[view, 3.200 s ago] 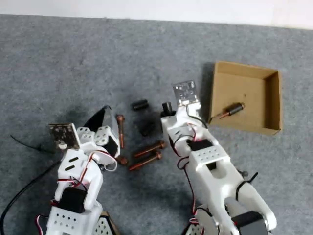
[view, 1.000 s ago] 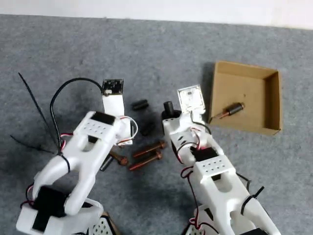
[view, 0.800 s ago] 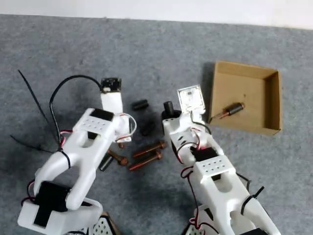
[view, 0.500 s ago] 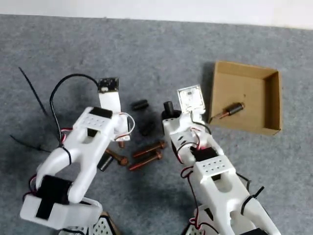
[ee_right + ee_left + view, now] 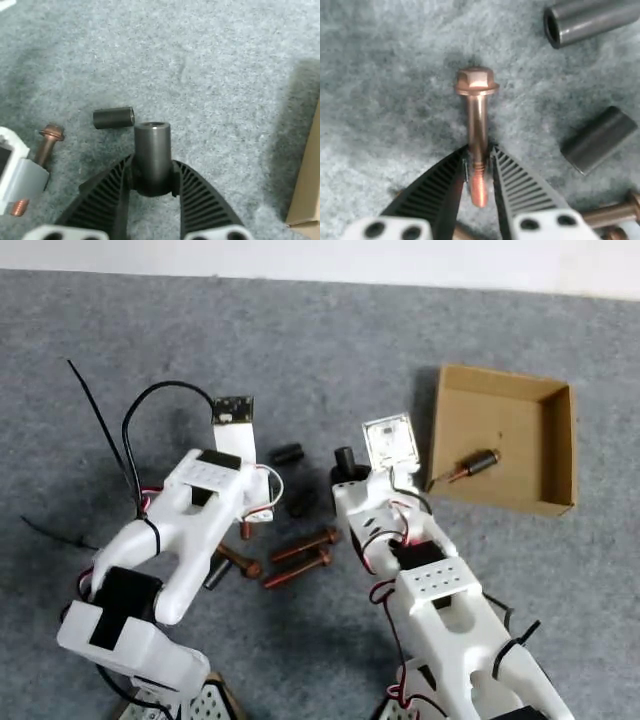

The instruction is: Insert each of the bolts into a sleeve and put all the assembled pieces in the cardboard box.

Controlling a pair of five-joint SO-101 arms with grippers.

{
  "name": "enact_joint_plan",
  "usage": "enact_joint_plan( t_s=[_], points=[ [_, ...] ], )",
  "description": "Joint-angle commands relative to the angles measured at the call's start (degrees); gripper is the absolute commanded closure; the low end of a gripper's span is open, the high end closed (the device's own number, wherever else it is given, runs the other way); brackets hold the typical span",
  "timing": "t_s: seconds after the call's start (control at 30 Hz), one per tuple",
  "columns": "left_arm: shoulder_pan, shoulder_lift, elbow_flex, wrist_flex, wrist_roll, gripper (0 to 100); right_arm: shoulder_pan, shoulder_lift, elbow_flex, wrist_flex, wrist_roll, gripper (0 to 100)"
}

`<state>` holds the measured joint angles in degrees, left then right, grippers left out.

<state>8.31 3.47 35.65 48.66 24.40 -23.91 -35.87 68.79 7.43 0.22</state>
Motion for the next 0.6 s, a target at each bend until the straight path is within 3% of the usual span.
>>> enact_joint_plan(
  t_s=[0.0, 0.57],
  points=[
    [0.31, 0.22, -2.07, -3.69, -0.35, 92, 0.22, -1.98, -0.75, -1.54, 0.79, 99.4],
    [-1.89, 0.31, -1.98, -8.88, -0.09, 92, 0.04, -1.98, -0.66, -1.54, 0.79, 99.4]
  ],
)
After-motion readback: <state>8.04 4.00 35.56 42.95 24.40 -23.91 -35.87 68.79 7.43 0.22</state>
